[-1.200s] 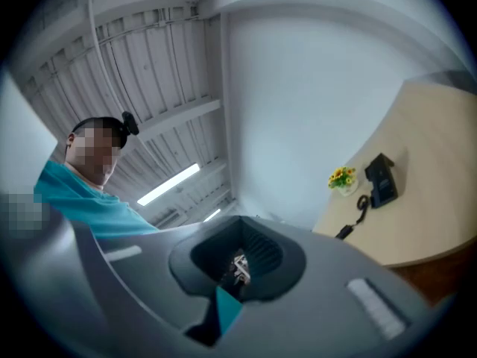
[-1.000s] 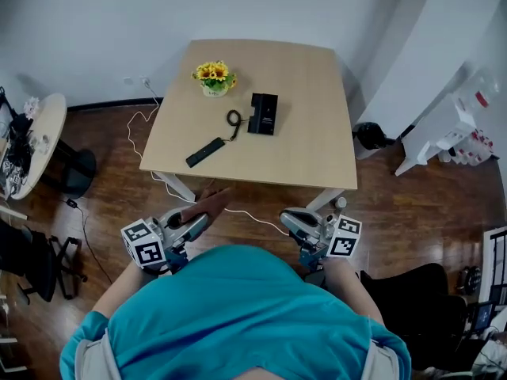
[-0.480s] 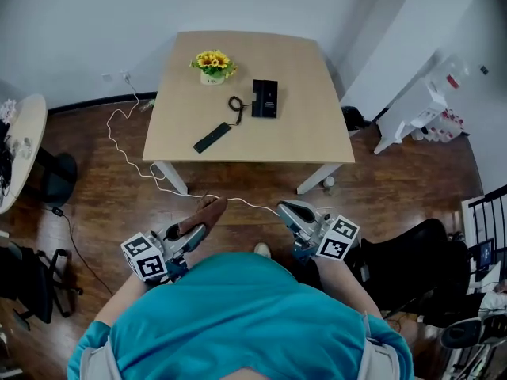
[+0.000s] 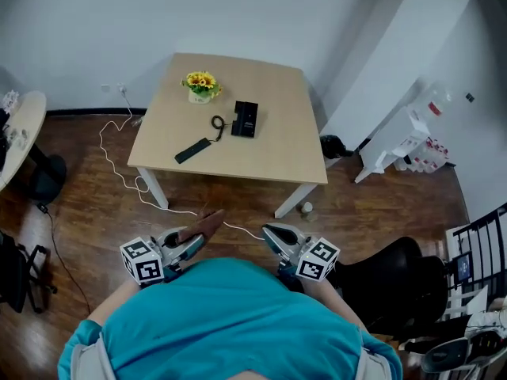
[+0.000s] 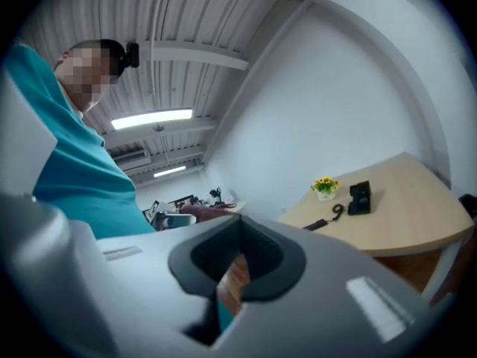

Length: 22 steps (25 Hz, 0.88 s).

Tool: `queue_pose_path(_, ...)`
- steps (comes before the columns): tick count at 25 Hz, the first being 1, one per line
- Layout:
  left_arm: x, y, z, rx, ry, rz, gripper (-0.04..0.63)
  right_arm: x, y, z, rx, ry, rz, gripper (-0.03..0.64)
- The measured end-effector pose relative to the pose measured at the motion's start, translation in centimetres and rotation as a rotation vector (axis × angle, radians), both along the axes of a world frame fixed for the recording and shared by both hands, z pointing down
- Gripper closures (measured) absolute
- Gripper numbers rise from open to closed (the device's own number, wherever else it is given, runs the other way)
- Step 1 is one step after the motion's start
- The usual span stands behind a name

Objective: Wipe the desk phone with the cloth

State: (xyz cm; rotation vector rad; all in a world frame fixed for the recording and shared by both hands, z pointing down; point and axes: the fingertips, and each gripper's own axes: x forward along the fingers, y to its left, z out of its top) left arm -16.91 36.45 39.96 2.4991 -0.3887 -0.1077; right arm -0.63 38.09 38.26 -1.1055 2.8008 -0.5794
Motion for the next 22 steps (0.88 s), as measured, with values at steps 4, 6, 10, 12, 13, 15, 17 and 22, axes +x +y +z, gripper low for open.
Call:
queue_pose_path(4, 3.8, 1.8, -0.4, 0.071, -0.027, 0.037, 0.528, 4.1, 1.7, 1.4, -0.012, 0.068, 0.002, 0.617)
queue_pose_path(6, 4.2, 2.3, -0.5, 0.075, -0.024, 0.021, 0.528, 5.3, 2.1, 1.7, -0.009, 0.080, 0.014, 0.617)
queue_pose_path(10, 3.6, 2.0, -0.6, 0.067, -0.021, -0.010, 0.528, 6.0, 1.8, 1.1, 0.015, 0.065, 0.026, 0.617)
queue_pose_path(12, 3.7, 2.2, -0.7, 0.071, -0.027, -0.001, 0.528, 5.8, 1.8, 0.9, 0.021, 0.067, 0.018, 0.617)
queue_pose_path(13, 3.8, 2.3, -0.7, 0.068, -0.029, 0.003, 0.528, 5.6, 1.8, 0.8, 0.024, 0.069, 0.012, 0.617)
queue_pose_path(15, 3.8, 2.3, -0.9, 0.066, -0.030, 0.006, 0.528, 5.3, 1.7, 0.7, 0.030, 0.072, 0.002, 0.617)
queue_pose_path(17, 3.5, 2.0, -1.3, 0.073, -0.028, -0.002, 0.528, 4.9, 1.5, 0.5, 0.034, 0.077, -0.006, 0.617)
queue_pose_path(22, 2.3, 1.9, -1.2, 0.061, -0.013, -0.025, 0.528, 4.3, 1.7, 0.8, 0.032, 0.087, -0.006, 0.617)
